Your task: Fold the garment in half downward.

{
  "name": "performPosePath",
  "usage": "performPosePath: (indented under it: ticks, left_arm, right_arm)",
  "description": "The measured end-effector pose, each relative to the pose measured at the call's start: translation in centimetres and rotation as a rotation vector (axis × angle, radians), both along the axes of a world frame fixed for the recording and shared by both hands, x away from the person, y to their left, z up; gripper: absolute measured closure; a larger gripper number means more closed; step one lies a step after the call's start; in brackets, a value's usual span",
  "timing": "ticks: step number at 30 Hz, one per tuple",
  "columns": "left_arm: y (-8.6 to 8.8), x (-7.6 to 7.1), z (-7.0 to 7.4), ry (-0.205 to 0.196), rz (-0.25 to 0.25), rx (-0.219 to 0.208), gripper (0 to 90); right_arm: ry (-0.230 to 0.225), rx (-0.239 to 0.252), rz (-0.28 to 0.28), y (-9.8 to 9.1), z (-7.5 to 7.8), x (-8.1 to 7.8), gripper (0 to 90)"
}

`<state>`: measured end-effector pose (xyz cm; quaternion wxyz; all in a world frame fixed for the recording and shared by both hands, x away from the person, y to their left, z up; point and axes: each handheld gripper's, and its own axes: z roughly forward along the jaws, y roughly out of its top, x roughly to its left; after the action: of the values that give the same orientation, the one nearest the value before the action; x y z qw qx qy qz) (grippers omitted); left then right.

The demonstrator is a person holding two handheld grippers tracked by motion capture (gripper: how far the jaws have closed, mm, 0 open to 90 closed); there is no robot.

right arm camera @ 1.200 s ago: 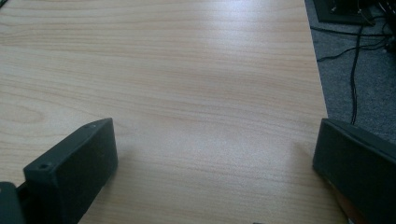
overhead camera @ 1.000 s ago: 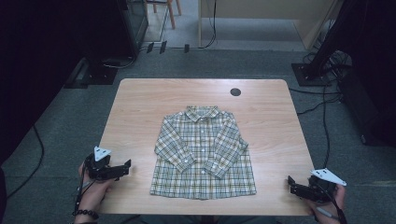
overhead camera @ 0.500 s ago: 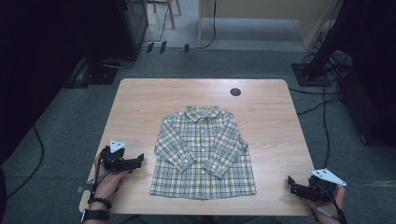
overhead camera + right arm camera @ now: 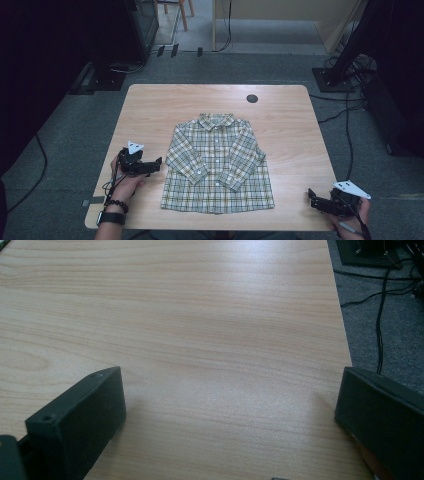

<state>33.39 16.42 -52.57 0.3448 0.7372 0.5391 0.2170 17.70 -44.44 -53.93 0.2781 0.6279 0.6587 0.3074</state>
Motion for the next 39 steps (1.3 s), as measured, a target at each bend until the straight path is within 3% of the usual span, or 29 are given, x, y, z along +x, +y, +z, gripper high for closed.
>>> performPosePath:
  ticks: [10, 18, 26, 31, 33, 36, 39]
  left_arm:
    - [-1.2, 2.1, 0.2, 0.015, -0.033, -0.015, 0.2]
    - [-1.7, 4.3, 0.4, 0.03, -0.033, -0.092, 0.2]
    - [-3.4, 5.3, 1.0, 0.03, -0.058, -0.033, 0.6]
    - [-4.3, 5.9, 1.5, 0.058, -0.049, -0.016, 12.8]
    - [-4.6, 6.1, 1.7, 0.05, -0.032, -0.008, 23.8]
    - [-4.9, 6.4, 1.9, 0.041, -0.029, 0.01, 28.4]
    - [-5.1, 6.6, 2.1, 0.02, -0.029, 0.048, 40.6]
  right_arm:
    - [0.0, 0.001, 0.0, 0.0, 0.0, 0.0, 0.0]
    - [0.0, 0.001, 0.0, 0.0, 0.0, 0.0, 0.0]
    - [0.0, 0.001, 0.0, 0.0, 0.0, 0.0, 0.0]
    - [-0.001, 0.002, 0.001, 0.0, 0.0, 0.0, 0.0]
    - [0.0, 0.002, 0.001, 0.0, 0.0, 0.0, 0.0]
    - [-0.001, 0.002, 0.001, 0.0, 0.0, 0.0, 0.0]
    - [-0.001, 0.002, 0.001, 0.0, 0.0, 0.0, 0.0]
